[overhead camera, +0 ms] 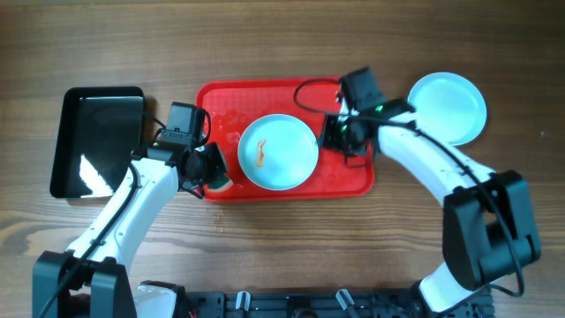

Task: Clean dirty plates on tray and stack at the side
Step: 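Grip the last plate rim with the right gripper and tilt it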

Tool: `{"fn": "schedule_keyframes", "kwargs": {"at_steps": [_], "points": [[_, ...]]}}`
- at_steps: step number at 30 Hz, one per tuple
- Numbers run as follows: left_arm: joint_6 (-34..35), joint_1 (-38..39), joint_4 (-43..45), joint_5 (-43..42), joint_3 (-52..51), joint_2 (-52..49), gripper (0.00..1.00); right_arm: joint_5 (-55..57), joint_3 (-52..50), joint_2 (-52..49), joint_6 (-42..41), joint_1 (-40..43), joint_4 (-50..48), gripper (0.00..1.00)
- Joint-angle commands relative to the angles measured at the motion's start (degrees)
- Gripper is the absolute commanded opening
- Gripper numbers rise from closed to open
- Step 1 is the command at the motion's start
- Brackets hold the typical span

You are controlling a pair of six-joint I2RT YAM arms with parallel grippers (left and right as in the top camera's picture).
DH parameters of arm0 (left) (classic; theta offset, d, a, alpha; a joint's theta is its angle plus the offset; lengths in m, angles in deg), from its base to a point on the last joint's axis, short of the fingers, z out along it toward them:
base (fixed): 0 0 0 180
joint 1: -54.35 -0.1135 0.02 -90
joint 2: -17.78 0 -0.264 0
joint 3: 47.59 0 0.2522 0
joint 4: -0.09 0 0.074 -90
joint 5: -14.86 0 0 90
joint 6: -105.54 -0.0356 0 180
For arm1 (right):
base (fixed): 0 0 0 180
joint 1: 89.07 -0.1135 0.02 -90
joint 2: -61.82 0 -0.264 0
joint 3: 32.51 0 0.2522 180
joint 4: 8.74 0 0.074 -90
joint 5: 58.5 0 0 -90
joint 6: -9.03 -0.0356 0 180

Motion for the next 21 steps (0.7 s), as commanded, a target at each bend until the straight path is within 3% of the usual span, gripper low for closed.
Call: {"fn": "schedule_keyframes", "kwargs": {"at_steps": [1, 11, 17, 19, 21], "points": [[0.37, -0.28, 0.0, 0.55, -0.39, 0.24, 0.04, 1.99, -2.16, -0.76, -4.26, -2.29, -3.23, 0.55], [0.37, -0.28, -0.2, 0.55, -0.39, 0.24, 0.04, 10.88, -2.58, -3.58, -6.16, -6.62, -1.22, 0.53], [0.37, -0.28, -0.24, 0.55, -0.39, 0.24, 0.04, 10.8, -2.58, -5.49, -7.28, -6.62, -1.38, 0.52], [0.37, -0.28, -0.22, 0.55, -0.39, 0.24, 0.04, 10.08, -2.58, -6.23, -7.34, -6.62, -1.77, 0.46], [0.37, -0.28, -0.11, 0.52, -0.39, 0.24, 0.04, 9.25, -2.58, -7.02, -7.34, -6.62, -2.43, 0.34]]}}
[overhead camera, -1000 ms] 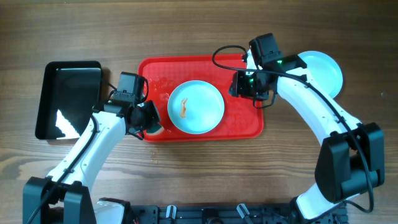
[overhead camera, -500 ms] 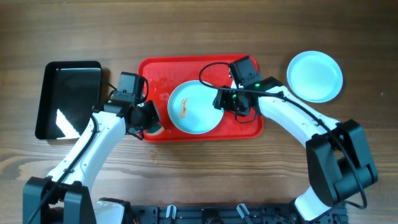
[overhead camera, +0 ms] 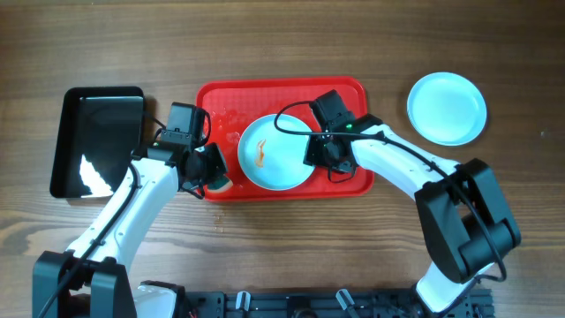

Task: Clean dirty plates on tray and stack at the side
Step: 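Grip the last plate rim with the right gripper and tilt it, then move the sponge in the left gripper onto the held plate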

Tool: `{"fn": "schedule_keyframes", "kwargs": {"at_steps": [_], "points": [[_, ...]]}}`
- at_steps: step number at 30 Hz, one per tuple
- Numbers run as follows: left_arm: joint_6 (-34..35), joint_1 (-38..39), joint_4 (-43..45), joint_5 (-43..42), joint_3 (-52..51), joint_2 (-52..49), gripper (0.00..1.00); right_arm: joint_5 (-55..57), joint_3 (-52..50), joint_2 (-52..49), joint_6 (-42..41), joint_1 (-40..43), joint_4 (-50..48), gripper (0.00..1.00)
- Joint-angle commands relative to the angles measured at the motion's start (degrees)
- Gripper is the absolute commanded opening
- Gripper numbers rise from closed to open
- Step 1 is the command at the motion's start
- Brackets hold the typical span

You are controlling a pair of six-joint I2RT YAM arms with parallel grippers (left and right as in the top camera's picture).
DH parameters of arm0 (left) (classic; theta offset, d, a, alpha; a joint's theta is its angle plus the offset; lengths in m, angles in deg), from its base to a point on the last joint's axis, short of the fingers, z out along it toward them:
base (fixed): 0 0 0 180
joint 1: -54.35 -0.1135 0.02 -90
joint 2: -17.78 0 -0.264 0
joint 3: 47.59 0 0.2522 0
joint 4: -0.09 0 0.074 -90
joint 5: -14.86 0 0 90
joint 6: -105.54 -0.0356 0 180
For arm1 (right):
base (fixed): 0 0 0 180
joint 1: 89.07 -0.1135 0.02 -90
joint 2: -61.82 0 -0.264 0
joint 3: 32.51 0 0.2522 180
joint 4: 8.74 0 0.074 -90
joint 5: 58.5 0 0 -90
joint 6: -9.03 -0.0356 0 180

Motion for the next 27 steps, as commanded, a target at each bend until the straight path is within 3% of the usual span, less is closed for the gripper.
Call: {"fn": "schedule_keyframes", "kwargs": {"at_steps": [1, 4, 13, 19, 27], "points": [[0.37, -0.28, 0.24, 0.52, -0.39, 0.24, 0.04, 0.13, -0.72, -3.04, -0.87, -0.02, -1.03, 0.28], [0.37, -0.28, 0.31, 0.52, -0.39, 0.24, 0.04, -0.42, -0.72, -4.0, -0.98, -0.02, -1.73, 0.2], [-2.21, -0.26, 2.75, -1.51, -0.39, 0.24, 0.04, -0.57, -0.72, -4.37, -2.32, -0.02, -2.8, 0.15], [-4.61, -0.26, 7.56, -5.99, -0.39, 0.24, 0.04, -0.57, -0.72, -4.37, -1.51, -0.02, -3.1, 0.04], [-4.37, 2.69, 11.74, -5.97, -0.39, 0.24, 0.04, -1.2, -0.72, -4.37, -0.7, -1.2, -5.55, 0.04]]}}
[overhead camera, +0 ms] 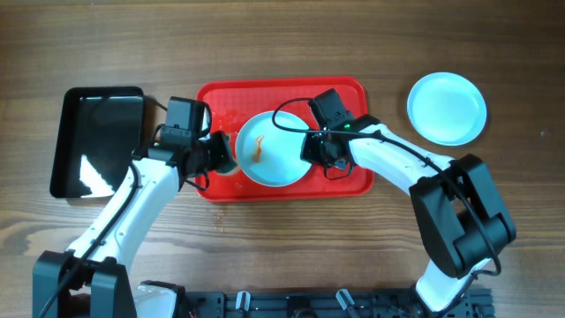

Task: Clean dirty plates on tray and stack at the side
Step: 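Move the sponge in the left gripper onto the held plate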

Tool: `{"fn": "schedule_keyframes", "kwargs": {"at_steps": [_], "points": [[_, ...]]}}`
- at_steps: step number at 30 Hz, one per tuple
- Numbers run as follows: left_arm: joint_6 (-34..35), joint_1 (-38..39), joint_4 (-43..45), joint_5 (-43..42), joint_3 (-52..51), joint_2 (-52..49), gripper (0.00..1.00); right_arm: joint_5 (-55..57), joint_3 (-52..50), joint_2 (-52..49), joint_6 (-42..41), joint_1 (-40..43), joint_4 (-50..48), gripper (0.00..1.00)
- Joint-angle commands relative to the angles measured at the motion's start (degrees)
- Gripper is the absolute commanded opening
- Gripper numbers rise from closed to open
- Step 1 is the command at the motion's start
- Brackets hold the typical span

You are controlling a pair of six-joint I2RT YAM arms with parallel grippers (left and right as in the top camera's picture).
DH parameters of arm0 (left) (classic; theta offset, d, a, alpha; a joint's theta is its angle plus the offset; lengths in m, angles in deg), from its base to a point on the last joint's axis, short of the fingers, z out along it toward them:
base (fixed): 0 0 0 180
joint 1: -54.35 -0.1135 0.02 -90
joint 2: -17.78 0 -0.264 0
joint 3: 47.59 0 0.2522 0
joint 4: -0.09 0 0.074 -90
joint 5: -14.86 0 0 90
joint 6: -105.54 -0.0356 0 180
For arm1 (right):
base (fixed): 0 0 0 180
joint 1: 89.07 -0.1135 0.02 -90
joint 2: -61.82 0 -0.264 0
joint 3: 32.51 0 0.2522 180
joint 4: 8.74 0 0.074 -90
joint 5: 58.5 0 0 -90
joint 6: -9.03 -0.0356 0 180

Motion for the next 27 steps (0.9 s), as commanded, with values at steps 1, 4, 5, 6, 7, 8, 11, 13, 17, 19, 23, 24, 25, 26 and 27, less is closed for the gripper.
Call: {"fn": "schedule_keyframes", "kwargs": {"at_steps": [1, 4, 5, 6, 7, 8, 11, 13, 17, 19, 23, 24, 25, 26, 27], "points": [[-1.11, 2.78, 2.47, -1.36, -0.39, 0.24, 0.04, 0.63, -0.74, -2.73, 0.28, -1.6, -1.14, 0.04], [-1.14, 5.42, 5.35, -1.29, -0.39, 0.11, 0.04, 0.61, -0.74, -2.73, 1.77, -3.41, -2.8, 0.04], [-1.16, 6.14, 6.16, -0.9, -0.39, -0.13, 0.04, 0.72, -0.74, -2.73, 2.1, -3.87, -3.02, 0.04], [-1.14, 6.8, 6.91, 0.11, -0.39, -0.59, 0.04, 1.14, -0.74, -2.73, 2.25, -4.35, -3.15, 0.05], [-1.11, 7.39, 7.48, 1.31, -0.39, -1.16, 0.04, 1.53, -0.74, -2.73, 2.19, -4.74, -3.15, 0.04], [-1.11, 7.85, 8.07, 2.08, -0.39, -1.97, 0.04, 1.7, -0.74, -2.73, 2.21, -5.01, -3.23, 0.04], [-0.48, 8.46, 9.7, 2.14, -0.39, -4.96, 0.04, 1.73, -0.74, -2.73, 2.19, -5.25, -3.34, 0.04], [0.46, 8.37, 10.05, 2.21, -0.39, -6.64, 0.04, 2.03, -0.74, -2.73, 2.19, -5.25, -3.32, 0.04], [0.76, 8.31, 10.95, 2.16, -0.39, -9.7, 0.04, 2.45, -0.74, -2.73, 2.16, -5.25, -3.34, 0.04], [0.79, 8.31, 10.99, 2.14, -0.39, -10.12, 0.06, 2.45, -0.74, -2.73, 2.16, -5.25, -3.39, 0.04], [0.81, 8.35, 10.95, 2.1, -0.39, -10.21, 0.11, 2.45, -0.74, -2.73, 2.16, -5.25, -3.76, 0.04], [0.81, 8.35, 10.78, 2.1, -0.39, -10.23, 0.16, 2.4, -0.74, -2.73, 2.16, -5.25, -3.76, 0.04], [0.81, 8.35, 10.73, 2.1, -0.39, -10.25, 0.22, 2.38, -0.74, -2.73, 2.16, -5.25, -3.74, 0.04], [0.81, 8.37, 10.73, 1.81, -0.39, -10.25, 0.37, 2.38, -0.74, -2.73, 2.19, -5.25, -3.72, 0.04], [0.81, 8.35, 10.75, 1.22, -0.39, -10.25, 0.64, 2.38, -0.74, -2.73, 2.19, -5.25, -3.72, 0.04]]}}
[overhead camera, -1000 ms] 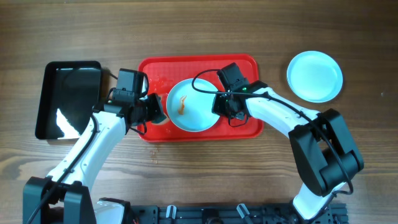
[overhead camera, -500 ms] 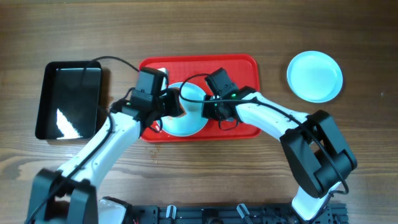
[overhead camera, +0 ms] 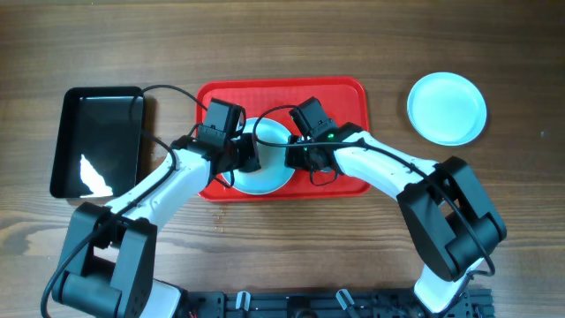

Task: Clean dirty plates on tray and stack at the side
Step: 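Move the sponge in the left gripper onto the held plate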

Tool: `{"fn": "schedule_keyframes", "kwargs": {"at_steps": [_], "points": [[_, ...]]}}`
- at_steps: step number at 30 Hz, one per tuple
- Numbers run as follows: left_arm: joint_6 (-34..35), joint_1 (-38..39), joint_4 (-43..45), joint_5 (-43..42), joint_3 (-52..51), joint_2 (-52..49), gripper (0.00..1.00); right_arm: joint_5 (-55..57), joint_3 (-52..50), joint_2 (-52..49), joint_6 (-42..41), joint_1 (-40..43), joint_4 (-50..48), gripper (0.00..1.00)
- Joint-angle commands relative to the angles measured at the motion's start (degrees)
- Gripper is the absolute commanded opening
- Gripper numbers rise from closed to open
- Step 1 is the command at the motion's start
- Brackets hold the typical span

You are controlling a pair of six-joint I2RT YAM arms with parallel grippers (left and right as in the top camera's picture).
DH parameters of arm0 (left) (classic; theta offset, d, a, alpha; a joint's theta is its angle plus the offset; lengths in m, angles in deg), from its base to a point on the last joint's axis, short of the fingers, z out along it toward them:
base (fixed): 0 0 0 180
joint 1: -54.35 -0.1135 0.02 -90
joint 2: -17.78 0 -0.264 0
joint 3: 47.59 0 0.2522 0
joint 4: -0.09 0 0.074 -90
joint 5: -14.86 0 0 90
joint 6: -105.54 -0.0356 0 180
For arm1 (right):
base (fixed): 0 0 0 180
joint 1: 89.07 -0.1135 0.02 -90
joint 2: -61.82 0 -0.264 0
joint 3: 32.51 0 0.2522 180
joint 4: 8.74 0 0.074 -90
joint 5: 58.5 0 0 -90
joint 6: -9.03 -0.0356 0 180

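Observation:
A light blue dirty plate (overhead camera: 265,177) lies on the red tray (overhead camera: 344,97), mostly covered by both grippers. My left gripper (overhead camera: 250,159) is over the plate's left half and hides the orange food scrap. Whether its fingers are open or shut does not show. My right gripper (overhead camera: 291,155) sits at the plate's right rim and looks shut on it. A clean light blue plate (overhead camera: 447,108) lies on the table to the right of the tray.
A black rectangular bin (overhead camera: 97,141) stands left of the tray. Both arms reach in from the near edge and cross the tray's front rim. Bare wooden table (overhead camera: 494,212) lies around them.
My left gripper has moved right, from the tray's left edge to above the plate's left half. The right gripper and the plate have shifted a little left and nearer.
My right gripper was at the tray's right edge, next to the clean plate, and my left at the tray's near left corner. Then the right gripper was at the dirty plate's right rim. The plate then stood tilted and shifted left. Now both grippers are on it.

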Motion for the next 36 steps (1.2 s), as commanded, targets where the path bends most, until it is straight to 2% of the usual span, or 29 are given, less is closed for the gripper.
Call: {"fn": "schedule_keyframes", "kwargs": {"at_steps": [1, 5, 10, 14, 19, 20, 24, 25, 32, 36], "points": [[0.35, 0.09, 0.17, -0.83, -0.39, -0.33, 0.77, 2.32, -0.74, -2.1, 0.83, -0.09, 0.11, 0.04], [0.28, 0.09, 0.17, -1.81, -0.39, -0.33, 0.79, 2.32, -0.74, -2.1, 0.83, -0.09, 0.11, 0.04], [0.09, 0.09, 0.22, -0.63, -0.39, -0.33, 0.73, 2.32, -0.74, -2.1, 0.85, -0.09, 0.13, 0.04], [0.11, 0.09, 0.24, 3.82, -0.39, -0.98, 0.64, 2.32, -0.74, -2.1, 0.83, -0.09, 0.13, 0.04], [0.11, 0.09, 0.37, 4.0, -0.39, -3.45, 0.55, 2.32, -0.74, -2.1, 0.83, -0.09, 0.15, 0.04], [0.11, 0.09, 0.44, 4.02, -0.39, -3.87, 0.5, 2.32, -0.74, -2.1, 0.83, -0.09, 0.15, 0.04], [0.13, 0.09, 0.92, 4.0, -0.28, -3.45, 0.11, 2.32, -0.74, -2.1, 0.85, -0.09, 0.13, 0.04], [0.11, 0.09, 1.07, 4.0, -0.2, -3.15, 0.06, 2.32, -0.74, -2.1, 0.85, -0.09, 0.13, 0.04], [0.52, 0.11, 0.37, 2.78, -0.09, 2.21, 0.04, 2.34, -0.74, -2.1, 0.83, -0.09, 0.11, 0.04], [1.44, 0.52, 0.17, -1.86, -0.09, 4.79, 0.04, 2.36, -0.74, -2.1, 0.85, -0.09, 0.04, 0.04]]}}
